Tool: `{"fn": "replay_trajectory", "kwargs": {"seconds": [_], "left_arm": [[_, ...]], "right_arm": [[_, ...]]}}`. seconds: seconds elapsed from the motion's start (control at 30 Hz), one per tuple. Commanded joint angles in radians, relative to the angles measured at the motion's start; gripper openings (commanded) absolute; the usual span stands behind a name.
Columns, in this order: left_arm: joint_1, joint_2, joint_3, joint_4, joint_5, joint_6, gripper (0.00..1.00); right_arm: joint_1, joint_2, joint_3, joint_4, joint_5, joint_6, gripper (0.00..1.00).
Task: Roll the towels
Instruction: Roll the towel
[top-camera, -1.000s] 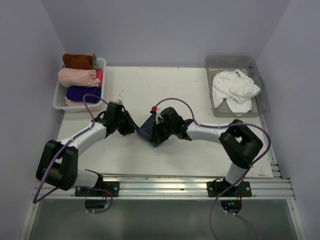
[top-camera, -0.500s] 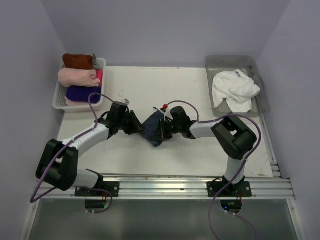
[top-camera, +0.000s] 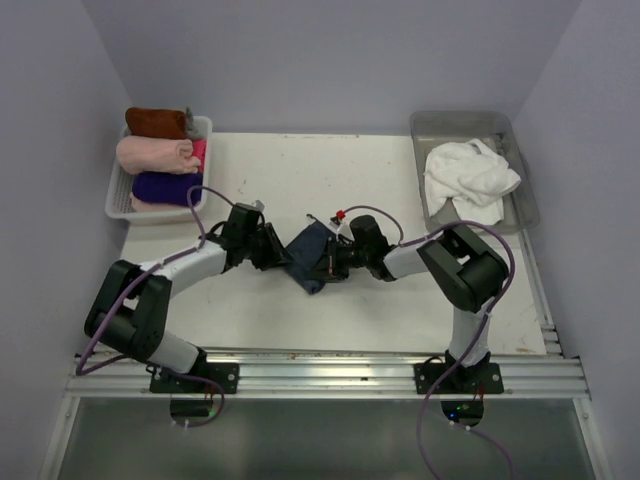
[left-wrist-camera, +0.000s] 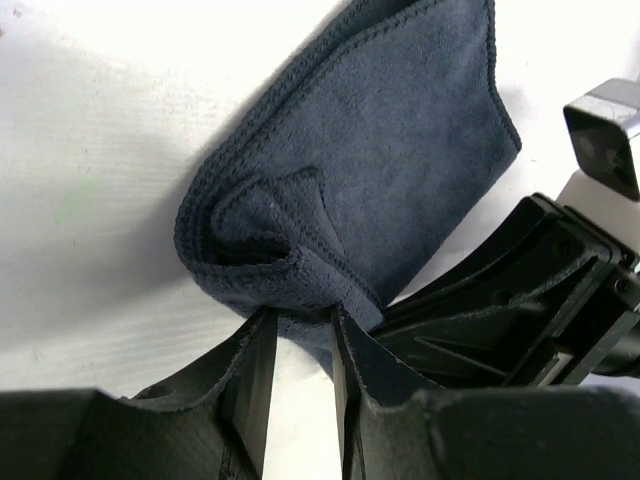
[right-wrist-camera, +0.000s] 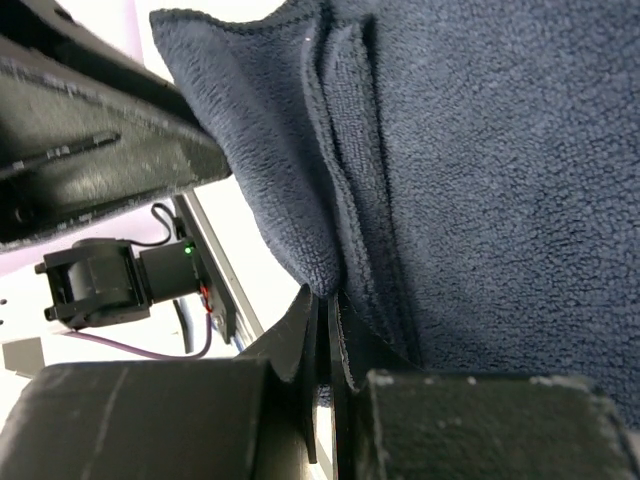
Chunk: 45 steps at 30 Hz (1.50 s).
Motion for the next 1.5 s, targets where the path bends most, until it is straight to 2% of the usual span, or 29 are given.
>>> {"fn": "replay_trajectory", "kwargs": {"seconds": [0.0, 0.2, 0.3, 0.37, 0.47, 0.57, 0.6, 0.63, 0.7, 0.8, 0.83, 1.03, 1.13, 1.23, 1.37, 1.47], "left_arm": [[-0.005, 0.042, 0.065, 0.074, -0.012, 0.030, 0.31], [-0.003, 0.131, 0.106, 0.075, -0.009, 0.043, 0.30], [-0.003, 0.167, 0.123, 0.051, -0.006, 0.043, 0.29], [-0.003, 0.178, 0.125, 0.043, -0.005, 0.040, 0.29], [-0.003, 0.181, 0.125, 0.023, -0.011, 0.038, 0.29], [-0.003, 0.182, 0.117, 0.011, -0.014, 0.035, 0.29], [-0.003, 0.182, 0.114, 0.008, -0.014, 0.032, 0.29], [-0.003, 0.184, 0.113, 0.008, -0.011, 0.029, 0.29], [-0.005, 0.182, 0.105, 0.006, -0.009, 0.024, 0.29], [-0.003, 0.181, 0.099, 0.008, -0.009, 0.021, 0.29], [-0.003, 0.181, 0.099, 0.008, -0.009, 0.021, 0.29], [-0.003, 0.187, 0.099, 0.018, 0.003, 0.023, 0.29], [-0.003, 0.184, 0.099, 0.014, 0.002, 0.026, 0.29], [-0.002, 0.178, 0.097, 0.009, -0.002, 0.030, 0.29], [0.000, 0.173, 0.100, 0.006, -0.006, 0.032, 0.29], [0.002, 0.170, 0.111, -0.001, -0.009, 0.037, 0.29]], "right_arm": [[-0.006, 0.011, -0.010, 0.054, -0.024, 0.018, 0.00], [-0.011, -0.003, -0.011, 0.000, -0.005, -0.015, 0.01], [-0.011, -0.057, -0.010, -0.084, 0.038, -0.070, 0.13], [-0.011, -0.103, -0.010, -0.186, 0.077, -0.133, 0.25], [-0.006, -0.230, -0.010, -0.326, 0.202, -0.219, 0.47], [0.038, -0.334, 0.018, -0.479, 0.392, -0.290, 0.56], [0.059, -0.350, 0.033, -0.523, 0.444, -0.342, 0.56], [0.117, -0.373, 0.050, -0.559, 0.571, -0.369, 0.56], [0.185, -0.379, 0.101, -0.627, 0.673, -0.443, 0.42], [0.270, -0.374, 0.139, -0.638, 0.738, -0.492, 0.19], [0.295, -0.371, 0.148, -0.638, 0.739, -0.503, 0.17], [0.317, -0.279, 0.199, -0.620, 0.693, -0.523, 0.15], [0.317, -0.221, 0.234, -0.669, 0.814, -0.505, 0.08], [0.316, -0.163, 0.294, -0.736, 0.914, -0.494, 0.07], [0.319, -0.140, 0.296, -0.765, 0.933, -0.494, 0.07], [0.328, -0.196, 0.273, -0.758, 0.946, -0.506, 0.09]]}}
